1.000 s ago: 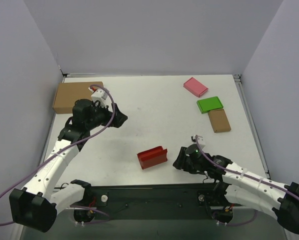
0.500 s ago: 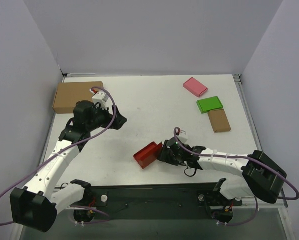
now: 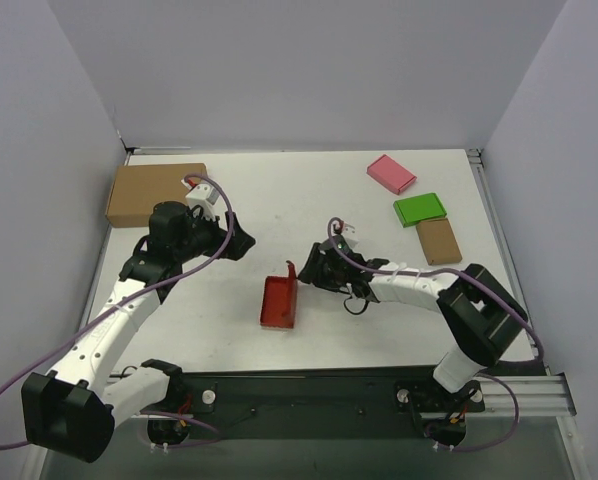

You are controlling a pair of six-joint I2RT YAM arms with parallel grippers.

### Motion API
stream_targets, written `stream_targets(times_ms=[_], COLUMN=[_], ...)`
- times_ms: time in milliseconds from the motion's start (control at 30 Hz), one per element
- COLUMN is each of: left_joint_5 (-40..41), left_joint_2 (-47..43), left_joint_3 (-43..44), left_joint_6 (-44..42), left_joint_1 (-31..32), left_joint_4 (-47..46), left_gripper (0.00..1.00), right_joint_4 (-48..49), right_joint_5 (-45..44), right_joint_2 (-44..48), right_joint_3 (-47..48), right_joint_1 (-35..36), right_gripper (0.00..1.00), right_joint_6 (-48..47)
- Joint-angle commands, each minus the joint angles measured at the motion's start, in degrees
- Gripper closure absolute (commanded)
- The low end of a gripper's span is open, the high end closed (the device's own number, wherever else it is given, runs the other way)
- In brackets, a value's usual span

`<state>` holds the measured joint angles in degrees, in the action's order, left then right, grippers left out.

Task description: Fold the paper box

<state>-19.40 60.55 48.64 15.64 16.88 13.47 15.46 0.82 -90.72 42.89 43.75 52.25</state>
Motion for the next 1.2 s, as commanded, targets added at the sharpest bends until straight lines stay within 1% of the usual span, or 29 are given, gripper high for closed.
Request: stream_targets(times_ms=[0, 167, 233, 300, 367, 400, 433, 467, 500, 533, 567, 600, 700, 767, 900, 933, 1000, 1167], left_joint_5=[-0.64, -0.11, -0.03, 0.15, 0.5, 0.68, 1.03, 1.38, 1.73, 2.08, 2.34, 2.78, 2.96, 2.96, 3.31, 3.66, 4.1, 4.72], left_joint_2=[0.09, 0.0, -0.09, -0.17, -0.35, -0.44, -0.7, -0.7, -0.79, -0.96, -0.96, -1.05, -1.05, -1.05, -0.79, -0.79, -0.96, -1.4], left_joint_3=[0.14, 0.14, 0.14, 0.22, 0.31, 0.4, 0.4, 0.4, 0.49, 0.58, 0.75, 0.75, 0.75, 0.75, 0.93, 0.93, 0.93, 0.93], left_joint_6=[-0.87, -1.05, -1.14, -1.14, -1.22, -1.49, -1.58, -1.75, -1.93, -2.01, -2.19, -2.37, -2.46, -2.46, -2.54, -2.63, -2.81, -3.07], left_joint_1=[-0.19, -0.19, -0.19, -0.1, -0.19, -0.19, -0.19, -0.19, -0.19, -0.19, -0.19, -0.19, -0.19, -0.27, -0.19, -0.19, -0.27, -0.27], left_joint_4=[-1.87, -1.61, -1.61, -1.61, -1.35, -1.08, -0.82, -0.73, -0.73, -0.64, -0.47, -0.38, -0.12, -0.12, -0.03, 0.15, 0.41, 0.68], left_gripper=[0.12, 0.12, 0.12, 0.12, 0.12, 0.12, 0.12, 0.12, 0.12, 0.12, 0.12, 0.12, 0.12, 0.12, 0.13, 0.13, 0.13, 0.13], right_joint_4=[6.06, 7.56, 6.43, 4.15, 2.3, 0.46, -0.69, -2.26, -7.15, -10.07, -12.71, -17.35, -21.6, -22.23, -25.47, -25.92, -27.49, -30.32], right_joint_5=[5.41, 10.42, 10.69, 8.95, 4.83, 3.07, 1.74, 0.34, -4.81, -7.73, -11.07, -15.02, -17.52, -17.96, -19.36, -19.63, -20.68, -19.28], right_joint_2=[-4.98, -8.95, -9.39, -8.0, -5.71, -2.83, -1.15, 0.61, 3.76, 5.27, 6.51, 8.61, 12.13, 13.19, 11.45, 10.66, 7.94, 2.13], right_joint_3=[7.8, 12.12, 13.17, 13.09, 11.69, 11.08, 10.46, 9.93, 10.28, 10.98, 12.29, 12.82, 13.18, 13.27, 16.51, 18.61, 20.73, 27.06], right_joint_1=[1.6, 2.66, 3.27, 3.62, 3.71, 3.63, 3.54, 3.8, 4.41, 5.29, 6.6, 8.7, 12.05, 13.72, 18.91, 20.75, 22.08, 22.96], right_gripper=[0.56, 0.56, 0.57, 0.57, 0.57, 0.56, 0.52, 0.45, 0.44, 0.43, 0.42, 0.41, 0.41, 0.41, 0.41, 0.41, 0.4, 0.41], right_joint_6=[-2.68, -2.5, -2.85, -4.51, -6.01, -7.76, -8.82, -10.31, -12.41, -16.35, -18.22, -19.54, -21.05, -20.7, -21.66, -22.19, -24.11, -28.16])
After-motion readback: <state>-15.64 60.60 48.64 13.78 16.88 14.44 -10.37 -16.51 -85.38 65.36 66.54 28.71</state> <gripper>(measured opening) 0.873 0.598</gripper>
